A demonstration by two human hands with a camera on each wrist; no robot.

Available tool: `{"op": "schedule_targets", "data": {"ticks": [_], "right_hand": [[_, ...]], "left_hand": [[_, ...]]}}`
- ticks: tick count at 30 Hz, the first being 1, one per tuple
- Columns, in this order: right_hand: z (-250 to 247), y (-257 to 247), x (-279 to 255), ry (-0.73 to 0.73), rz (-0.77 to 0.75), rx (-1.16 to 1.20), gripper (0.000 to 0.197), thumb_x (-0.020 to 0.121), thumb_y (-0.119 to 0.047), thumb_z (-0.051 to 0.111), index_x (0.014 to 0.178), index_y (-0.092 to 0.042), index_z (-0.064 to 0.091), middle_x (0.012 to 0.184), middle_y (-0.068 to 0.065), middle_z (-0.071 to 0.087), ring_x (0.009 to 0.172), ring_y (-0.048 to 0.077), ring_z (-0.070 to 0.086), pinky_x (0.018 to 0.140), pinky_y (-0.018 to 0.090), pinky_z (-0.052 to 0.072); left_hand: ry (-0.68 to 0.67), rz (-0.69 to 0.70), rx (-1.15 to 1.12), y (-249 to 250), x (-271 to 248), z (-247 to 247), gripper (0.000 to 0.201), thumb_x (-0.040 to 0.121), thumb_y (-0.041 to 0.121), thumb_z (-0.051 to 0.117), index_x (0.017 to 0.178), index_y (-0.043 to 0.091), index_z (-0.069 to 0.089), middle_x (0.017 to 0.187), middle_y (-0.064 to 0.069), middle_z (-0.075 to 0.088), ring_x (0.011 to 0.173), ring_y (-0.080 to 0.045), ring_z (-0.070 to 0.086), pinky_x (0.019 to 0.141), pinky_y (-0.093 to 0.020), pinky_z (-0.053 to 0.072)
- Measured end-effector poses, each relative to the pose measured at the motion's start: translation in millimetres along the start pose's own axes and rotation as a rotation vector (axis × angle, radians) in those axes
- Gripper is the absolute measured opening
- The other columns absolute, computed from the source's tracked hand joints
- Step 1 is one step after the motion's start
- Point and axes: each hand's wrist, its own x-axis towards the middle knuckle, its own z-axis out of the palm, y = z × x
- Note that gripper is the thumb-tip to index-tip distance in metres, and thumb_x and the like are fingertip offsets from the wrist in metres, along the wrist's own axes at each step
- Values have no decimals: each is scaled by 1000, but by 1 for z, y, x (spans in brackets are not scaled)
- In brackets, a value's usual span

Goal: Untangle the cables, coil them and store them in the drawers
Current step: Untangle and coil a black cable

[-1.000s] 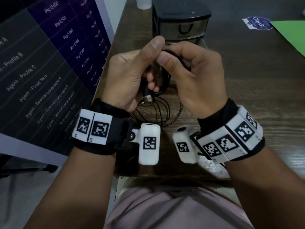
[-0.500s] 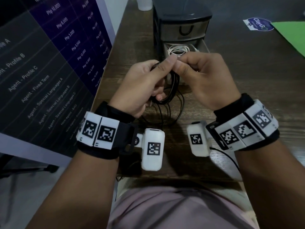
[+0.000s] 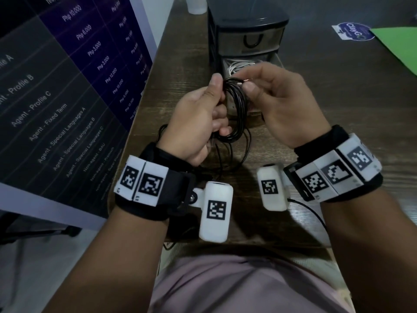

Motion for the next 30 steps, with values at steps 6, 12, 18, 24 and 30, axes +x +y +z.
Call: {"op": "schedule_targets", "data": {"ticks": [6,12,18,24,30], "right_hand": [[8,4,0,147,74,42,6,91,-12,69,90,-12,75,85,9,75,80,17,69,78,42,60],[11,0,-4,40,241,219,17,99,-5,55,102,2,70,86,16,74,76,28,70,75,48,61],[15,-4,-7,66,301,165,37,86,-34,74,116,-19,58,79,-2,68,78,22,71,78,41,59],[14,-3,-12,34,285,88,37,87,-15,74,114,-22,50,73,22,60,74,28,62,85,51,55],[20,-10,-13,11,331,471,32,89,6,62,108,-13,46,53,-5,58,53,8,57,58,21,50]], "left_hand": [[-20,-10,-165,3,0,2,38,106,35,39,76,12,45,51,6,30,42,-7,27,44,-21,34],[59,25,-27,-5,5,2,38,107,31,35,75,12,43,48,6,32,42,-8,30,45,-24,36],[106,128,371,-16,7,-3,44,108,31,32,86,2,56,47,12,44,42,-3,41,51,-29,42],[101,167,525,-20,9,-5,41,107,35,32,77,15,51,56,7,45,48,-6,44,52,-29,44],[15,196,531,-17,8,-7,46,108,29,29,88,2,60,61,8,59,57,-4,55,54,-21,46]]}}
